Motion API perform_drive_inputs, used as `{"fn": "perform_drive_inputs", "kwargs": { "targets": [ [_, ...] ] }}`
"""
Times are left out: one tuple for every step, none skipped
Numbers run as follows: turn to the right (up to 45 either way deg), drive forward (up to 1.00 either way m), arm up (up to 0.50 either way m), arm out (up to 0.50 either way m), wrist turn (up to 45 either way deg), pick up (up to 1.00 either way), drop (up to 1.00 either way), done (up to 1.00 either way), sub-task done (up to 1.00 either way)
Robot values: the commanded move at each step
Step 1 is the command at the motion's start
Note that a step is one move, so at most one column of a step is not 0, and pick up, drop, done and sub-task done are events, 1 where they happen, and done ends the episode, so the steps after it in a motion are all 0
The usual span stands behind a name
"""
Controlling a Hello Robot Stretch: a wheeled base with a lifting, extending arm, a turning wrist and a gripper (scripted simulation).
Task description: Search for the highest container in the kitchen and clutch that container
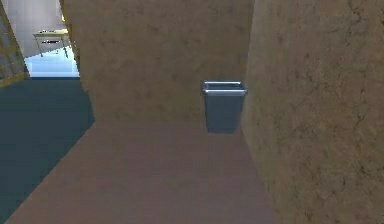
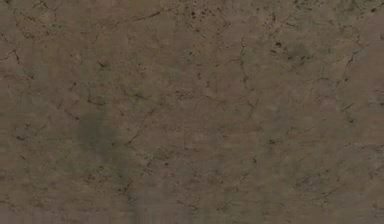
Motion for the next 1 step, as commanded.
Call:
{"fn": "perform_drive_inputs", "kwargs": {
  "targets": [
    [3.0, 0.00, 0.00, 0.00, 0.0, 0.00, 0.00, 0.00, 0.00]
  ]
}}
